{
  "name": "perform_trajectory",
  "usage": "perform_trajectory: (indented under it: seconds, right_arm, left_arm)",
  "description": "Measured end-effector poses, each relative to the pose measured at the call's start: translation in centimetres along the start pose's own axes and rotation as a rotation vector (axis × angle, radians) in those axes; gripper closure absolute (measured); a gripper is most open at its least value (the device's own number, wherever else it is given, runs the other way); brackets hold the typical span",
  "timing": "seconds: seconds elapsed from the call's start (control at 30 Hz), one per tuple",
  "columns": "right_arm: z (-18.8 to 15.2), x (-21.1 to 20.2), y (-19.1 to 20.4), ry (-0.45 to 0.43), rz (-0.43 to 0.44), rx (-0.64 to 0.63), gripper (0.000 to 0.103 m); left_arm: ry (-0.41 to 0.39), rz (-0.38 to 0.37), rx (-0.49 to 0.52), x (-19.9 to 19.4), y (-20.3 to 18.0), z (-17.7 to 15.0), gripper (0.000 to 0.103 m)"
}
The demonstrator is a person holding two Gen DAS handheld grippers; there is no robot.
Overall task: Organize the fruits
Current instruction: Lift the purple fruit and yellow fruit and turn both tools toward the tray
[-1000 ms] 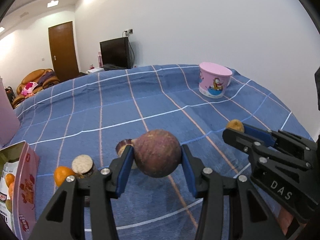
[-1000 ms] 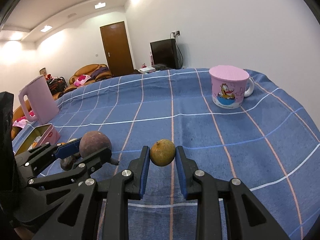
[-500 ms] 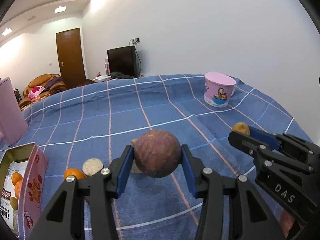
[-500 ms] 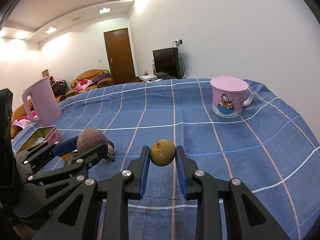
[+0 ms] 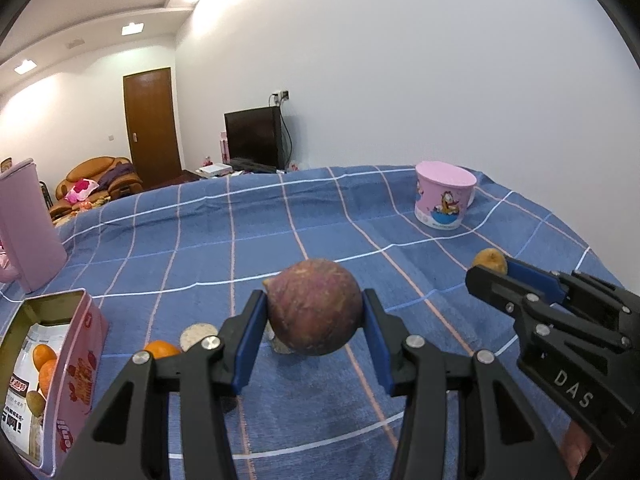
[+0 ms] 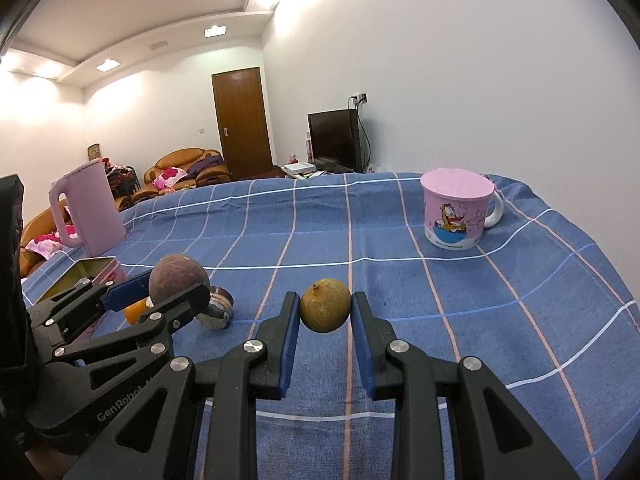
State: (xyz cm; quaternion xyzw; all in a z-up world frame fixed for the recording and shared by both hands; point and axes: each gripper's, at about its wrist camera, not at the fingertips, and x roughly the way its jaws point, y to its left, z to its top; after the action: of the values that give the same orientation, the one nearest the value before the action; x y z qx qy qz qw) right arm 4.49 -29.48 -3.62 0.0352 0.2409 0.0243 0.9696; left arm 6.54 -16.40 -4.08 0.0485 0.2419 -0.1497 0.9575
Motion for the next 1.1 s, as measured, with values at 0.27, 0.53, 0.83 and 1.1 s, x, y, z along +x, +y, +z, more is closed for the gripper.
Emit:
perform_trajectory:
  seconds: [0.27,0.53,0.83,1.1]
  right_arm:
    - [0.0,-0.6,0.3,-0.031,-0.002,-0.013,0.075]
    - [-0.1,-1.1,0.5,-0.058,-0.001,-0.021,0.075]
    - [-0.1,-1.5,0.6,-0.082,-0.002,-0.031,0.075]
    - [-0.2,-1.8,0.7,-0.099,-0.002,-0.036,0.075]
  left_arm:
    - [-0.037,0.016,0.007,-0.8,-0.1,-0.1,0.054]
    - [-0.063,0.029,0.003,-1.3,0.0,0.0,0.054]
    - [-0.102,0.045,0.005,-2.0,-0.2,-0.2,0.054]
    - [-0.132,0.059,0.006,-2.6,-0.2,-0.4,0.054]
